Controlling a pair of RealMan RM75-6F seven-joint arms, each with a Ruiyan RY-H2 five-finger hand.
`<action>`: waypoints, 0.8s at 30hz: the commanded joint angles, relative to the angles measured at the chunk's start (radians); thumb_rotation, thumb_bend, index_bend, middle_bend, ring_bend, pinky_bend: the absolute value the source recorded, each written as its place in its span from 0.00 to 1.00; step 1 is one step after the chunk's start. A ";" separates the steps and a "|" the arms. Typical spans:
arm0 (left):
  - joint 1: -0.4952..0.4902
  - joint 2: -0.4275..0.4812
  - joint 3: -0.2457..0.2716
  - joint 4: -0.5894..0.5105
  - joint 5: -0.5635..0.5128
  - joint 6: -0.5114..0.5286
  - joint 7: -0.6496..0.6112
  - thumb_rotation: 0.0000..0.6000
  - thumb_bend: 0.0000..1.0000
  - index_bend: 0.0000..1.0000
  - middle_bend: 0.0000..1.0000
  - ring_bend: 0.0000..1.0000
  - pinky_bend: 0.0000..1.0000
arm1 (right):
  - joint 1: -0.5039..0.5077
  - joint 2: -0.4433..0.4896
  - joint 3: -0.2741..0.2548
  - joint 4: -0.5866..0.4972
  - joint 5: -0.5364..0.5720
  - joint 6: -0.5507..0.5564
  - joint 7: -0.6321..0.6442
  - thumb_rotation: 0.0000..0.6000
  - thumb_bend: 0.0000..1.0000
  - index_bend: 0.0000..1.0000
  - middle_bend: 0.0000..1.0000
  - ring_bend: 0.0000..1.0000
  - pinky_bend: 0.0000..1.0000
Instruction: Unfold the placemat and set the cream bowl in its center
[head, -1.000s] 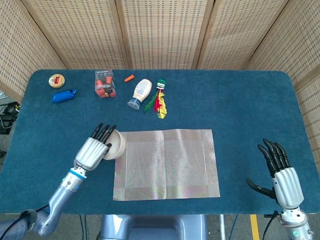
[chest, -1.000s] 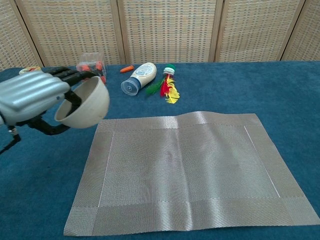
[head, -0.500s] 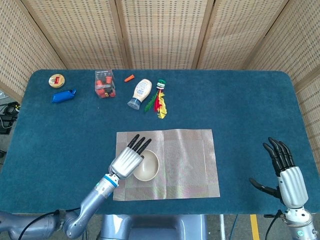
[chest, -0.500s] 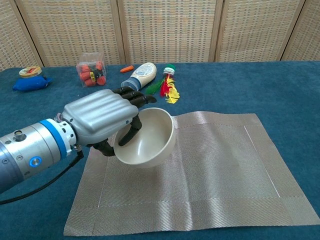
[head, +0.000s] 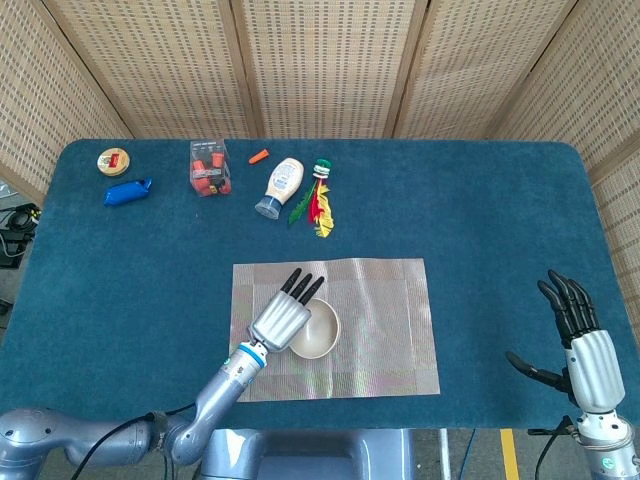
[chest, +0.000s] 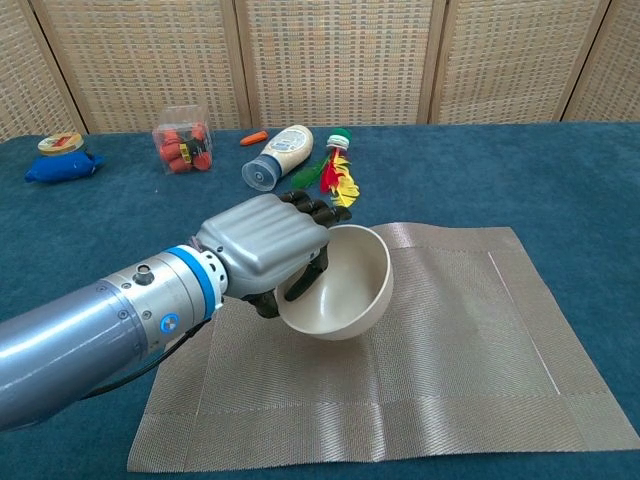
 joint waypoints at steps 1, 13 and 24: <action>-0.021 -0.015 -0.006 0.015 -0.026 -0.006 0.019 1.00 0.45 0.65 0.00 0.00 0.00 | 0.000 0.000 0.001 0.001 0.002 -0.001 0.004 1.00 0.22 0.08 0.00 0.00 0.00; -0.055 -0.008 0.014 0.003 -0.090 0.019 0.044 1.00 0.37 0.40 0.00 0.00 0.00 | 0.001 0.002 0.000 0.002 0.000 -0.004 0.011 1.00 0.22 0.08 0.00 0.00 0.00; -0.050 0.063 0.039 -0.086 -0.097 0.074 0.022 1.00 0.36 0.27 0.00 0.00 0.00 | 0.001 0.000 0.000 0.000 -0.004 -0.005 -0.001 1.00 0.22 0.08 0.00 0.00 0.00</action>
